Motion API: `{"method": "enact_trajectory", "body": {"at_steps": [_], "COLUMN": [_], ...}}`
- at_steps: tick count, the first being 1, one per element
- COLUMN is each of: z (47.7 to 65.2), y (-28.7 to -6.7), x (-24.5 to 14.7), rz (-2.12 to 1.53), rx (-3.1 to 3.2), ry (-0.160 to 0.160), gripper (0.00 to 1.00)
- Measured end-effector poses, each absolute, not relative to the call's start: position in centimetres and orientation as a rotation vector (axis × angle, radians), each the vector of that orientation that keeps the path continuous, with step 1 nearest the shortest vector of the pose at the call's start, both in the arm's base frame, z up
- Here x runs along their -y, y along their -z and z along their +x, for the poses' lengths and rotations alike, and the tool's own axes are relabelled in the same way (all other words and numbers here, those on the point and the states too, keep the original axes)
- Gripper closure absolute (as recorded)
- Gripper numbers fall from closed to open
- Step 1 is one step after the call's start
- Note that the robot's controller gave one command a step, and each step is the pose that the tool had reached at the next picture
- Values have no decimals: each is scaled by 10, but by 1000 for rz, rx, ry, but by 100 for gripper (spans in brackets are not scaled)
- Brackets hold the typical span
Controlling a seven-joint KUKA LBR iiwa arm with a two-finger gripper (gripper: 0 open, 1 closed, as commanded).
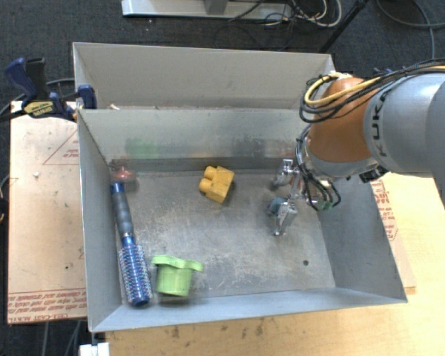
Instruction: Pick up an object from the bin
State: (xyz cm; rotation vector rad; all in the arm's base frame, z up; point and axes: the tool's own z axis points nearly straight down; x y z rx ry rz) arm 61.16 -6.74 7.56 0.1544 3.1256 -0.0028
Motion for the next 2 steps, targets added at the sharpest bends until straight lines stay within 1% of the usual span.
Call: {"method": "enact_trajectory", "body": {"at_steps": [1, 2], "z": [612, 598], "y": [-77, -216], "x": [69, 74], "rz": [158, -322], "rx": [-3127, -3115], "ry": [1, 2], "gripper": [100, 100]}}
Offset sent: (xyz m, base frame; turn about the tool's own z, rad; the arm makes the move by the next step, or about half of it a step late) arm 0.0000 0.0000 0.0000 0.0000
